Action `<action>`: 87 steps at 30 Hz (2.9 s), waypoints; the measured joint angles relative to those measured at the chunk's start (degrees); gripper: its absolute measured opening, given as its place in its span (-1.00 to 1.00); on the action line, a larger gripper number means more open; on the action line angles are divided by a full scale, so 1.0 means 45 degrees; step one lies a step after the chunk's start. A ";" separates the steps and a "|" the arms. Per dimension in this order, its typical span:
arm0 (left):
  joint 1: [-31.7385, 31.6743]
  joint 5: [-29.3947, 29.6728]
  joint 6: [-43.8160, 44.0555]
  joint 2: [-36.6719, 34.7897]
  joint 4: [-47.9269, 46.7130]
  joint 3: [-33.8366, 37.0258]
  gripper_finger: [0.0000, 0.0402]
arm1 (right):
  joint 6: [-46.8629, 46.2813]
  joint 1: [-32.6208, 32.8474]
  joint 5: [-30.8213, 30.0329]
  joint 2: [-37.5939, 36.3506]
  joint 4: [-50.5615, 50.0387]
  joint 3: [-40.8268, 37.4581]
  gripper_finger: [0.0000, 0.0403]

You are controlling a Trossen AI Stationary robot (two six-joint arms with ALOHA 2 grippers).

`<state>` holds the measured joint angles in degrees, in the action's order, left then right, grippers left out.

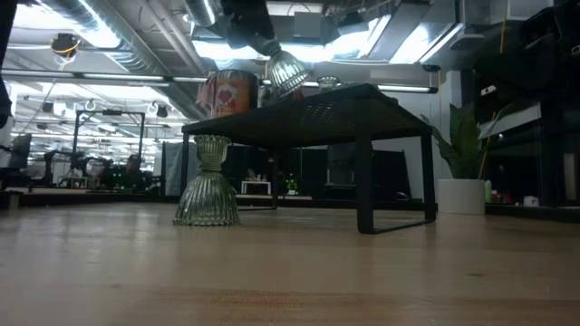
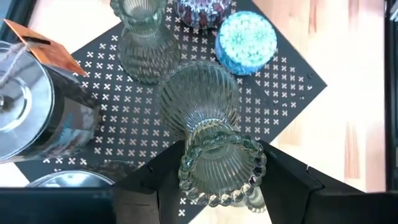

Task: Pick & Place candle stick holders
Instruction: Put the left glass candle holder on the shelf

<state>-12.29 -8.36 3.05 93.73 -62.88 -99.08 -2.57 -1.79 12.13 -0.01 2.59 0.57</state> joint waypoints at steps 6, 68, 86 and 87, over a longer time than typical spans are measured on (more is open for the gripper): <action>0.0015 -0.0040 0.0284 0.0124 -0.0261 -0.0440 -0.14 | 0.0000 0.0002 -0.0002 0.0000 0.0004 -0.0002 -0.92; 0.0253 0.0714 -0.0524 0.2686 -0.2670 -0.2391 -0.11 | -0.0002 0.0002 0.0000 0.0000 0.0002 0.0000 -0.92; 0.0257 0.1296 -0.0455 0.2744 -0.2660 -0.2367 0.07 | 0.0000 0.0002 -0.0001 0.0000 0.0004 -0.0002 -0.92; 0.0263 0.1357 -0.0451 0.2743 -0.2655 -0.2367 0.09 | 0.0000 -0.0001 -0.0001 0.0000 0.0003 0.0001 -0.92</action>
<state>-11.11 -2.25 1.02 106.08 -74.83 -109.73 -2.57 -1.80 12.13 -0.01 2.60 0.57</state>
